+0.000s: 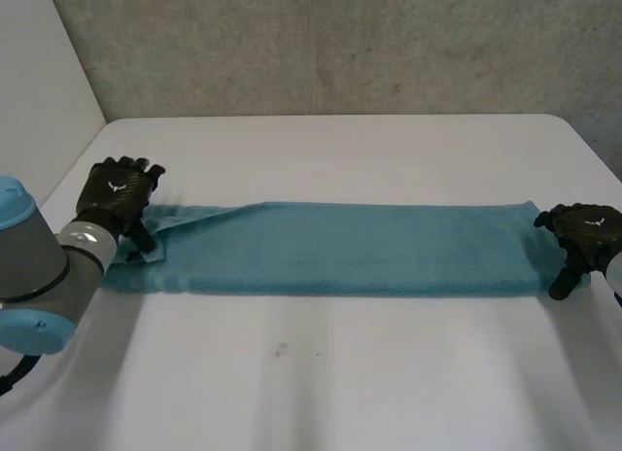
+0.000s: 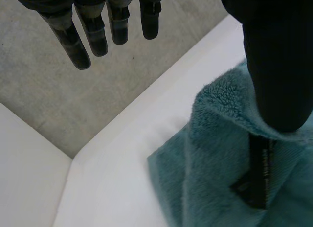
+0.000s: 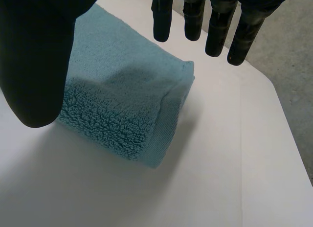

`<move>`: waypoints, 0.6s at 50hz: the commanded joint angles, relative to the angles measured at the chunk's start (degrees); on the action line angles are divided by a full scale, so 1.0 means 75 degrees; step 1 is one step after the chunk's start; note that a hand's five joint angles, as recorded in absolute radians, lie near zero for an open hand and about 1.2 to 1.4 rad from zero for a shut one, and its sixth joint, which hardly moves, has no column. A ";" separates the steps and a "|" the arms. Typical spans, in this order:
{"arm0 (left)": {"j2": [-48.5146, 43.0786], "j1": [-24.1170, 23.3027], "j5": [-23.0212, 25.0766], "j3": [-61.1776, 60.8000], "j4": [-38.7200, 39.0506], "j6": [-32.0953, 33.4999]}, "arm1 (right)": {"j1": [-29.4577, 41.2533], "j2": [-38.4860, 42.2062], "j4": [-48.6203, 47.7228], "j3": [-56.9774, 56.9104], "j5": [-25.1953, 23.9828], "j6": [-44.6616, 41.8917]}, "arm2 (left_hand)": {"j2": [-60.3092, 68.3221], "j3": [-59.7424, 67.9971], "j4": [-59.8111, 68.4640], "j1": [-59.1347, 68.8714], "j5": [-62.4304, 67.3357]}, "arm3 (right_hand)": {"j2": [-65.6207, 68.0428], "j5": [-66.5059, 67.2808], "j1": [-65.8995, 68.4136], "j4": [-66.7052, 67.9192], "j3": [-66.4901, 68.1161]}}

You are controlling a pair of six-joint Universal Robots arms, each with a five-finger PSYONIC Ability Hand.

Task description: Fold the laundry

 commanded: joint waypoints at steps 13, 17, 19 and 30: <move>-0.1995 0.0111 0.0470 0.3239 0.1345 0.3543 | 0.0013 -0.0116 -0.0069 0.0259 0.0016 0.0006 | -0.0243 -0.0322 -0.0247 -0.0156 -0.0374 | 0.0189 0.0058 0.0296 0.0108 0.0240; -0.1655 0.0064 0.1045 0.2876 0.1345 0.3215 | 0.0013 -0.0128 -0.0069 0.0259 0.0016 0.0006 | -0.0198 -0.0277 -0.0202 -0.0111 -0.0329 | 0.0166 0.0036 0.0274 0.0086 0.0217; -0.1479 0.0029 0.1209 0.2595 0.1357 0.3016 | 0.0002 -0.0128 -0.0069 0.0259 0.0004 0.0006 | -0.0198 -0.0276 -0.0202 -0.0110 -0.0329 | 0.0144 0.0013 0.0252 0.0064 0.0195; -0.0554 0.0064 0.1233 0.1517 0.0608 0.2255 | -0.0022 -0.0128 -0.0069 0.0259 -0.0007 0.0006 | -0.0220 -0.0299 -0.0224 -0.0133 -0.0351 | 0.0077 -0.0054 0.0184 -0.0004 0.0127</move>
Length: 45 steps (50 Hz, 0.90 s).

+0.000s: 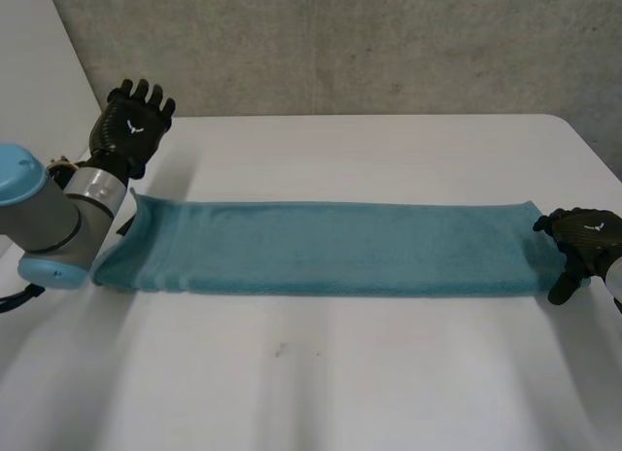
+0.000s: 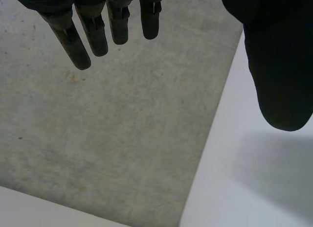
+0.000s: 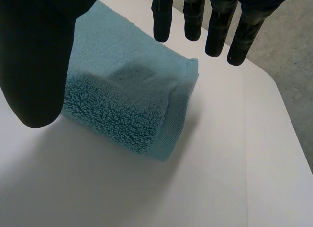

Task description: Fold the laundry

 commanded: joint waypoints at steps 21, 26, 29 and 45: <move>-0.0114 0.0453 -0.0037 -0.0320 -0.1348 -0.2534 | -0.0008 0.0037 -0.0001 -0.0003 -0.0019 -0.0058 | -0.0198 -0.0277 -0.0202 -0.0110 -0.0328 | -0.0028 -0.0166 0.0072 -0.0116 0.0027; -0.0981 0.0781 -0.0072 0.0441 -0.1253 -0.1658 | -0.0008 0.0037 -0.0001 -0.0003 -0.0019 -0.0058 | -0.0198 -0.0277 -0.0202 -0.0110 -0.0328 | -0.0050 -0.0188 0.0050 -0.0138 0.0005; -0.1147 0.0969 -0.0060 0.0630 -0.1207 -0.1129 | -0.0008 0.0037 -0.0001 -0.0003 -0.0019 -0.0058 | -0.0198 -0.0277 -0.0202 -0.0110 -0.0328 | -0.0050 -0.0188 0.0050 -0.0138 0.0005; 0.0000 0.0958 -0.0013 -0.0493 -0.1089 -0.0612 | -0.0019 0.0014 -0.0001 0.0009 -0.0042 -0.0011 | -0.0220 -0.0299 -0.0224 -0.0133 -0.0350 | -0.0005 -0.0144 0.0094 -0.0094 0.0050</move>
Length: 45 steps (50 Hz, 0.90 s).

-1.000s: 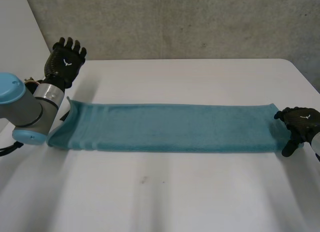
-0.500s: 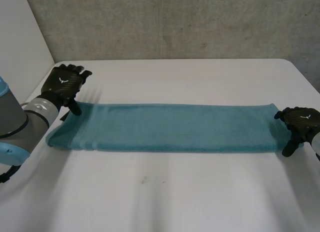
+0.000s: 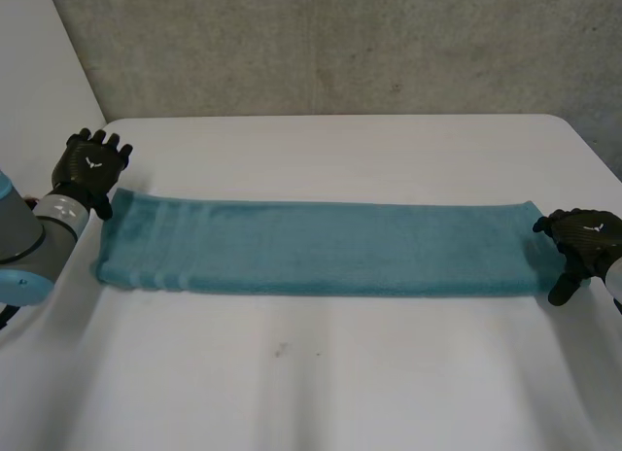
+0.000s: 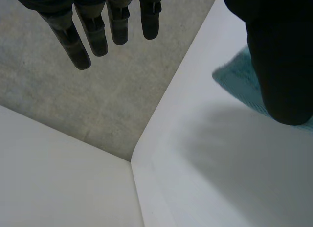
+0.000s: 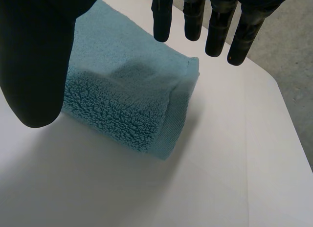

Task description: Fold the laundry

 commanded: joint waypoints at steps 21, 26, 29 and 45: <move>0.3478 -0.1471 -0.0214 -0.3589 -0.0609 -0.2924 | -0.0304 -0.0024 0.0375 -0.0251 -0.1228 -0.0045 | -0.0249 -0.0327 -0.0253 -0.0161 -0.0356 | 0.0219 0.0081 0.0318 0.0130 0.0275; 0.3620 -0.1717 -0.0683 -0.3659 -0.1019 -0.3569 | -0.0468 0.0034 0.0703 -0.0439 -0.1251 -0.0209 | -0.0243 -0.0321 -0.0247 -0.0155 -0.0350 | 0.0331 0.0193 0.0430 0.0242 0.0387; 0.3631 -0.1870 -0.0953 -0.3683 -0.1055 -0.3757 | -0.0550 0.0128 0.0738 -0.0521 -0.1298 -0.0303 | -0.0243 -0.0321 -0.0247 -0.0155 -0.0350 | 0.0621 0.0483 0.0721 0.0533 0.0677; 0.3620 -0.1847 -0.1047 -0.3695 -0.1008 -0.3769 | -0.0644 0.0843 0.0738 -0.0931 -0.1146 -0.0479 | -0.0249 -0.0327 -0.0253 -0.0161 -0.0356 | 0.2237 0.2099 0.2337 0.2149 0.2293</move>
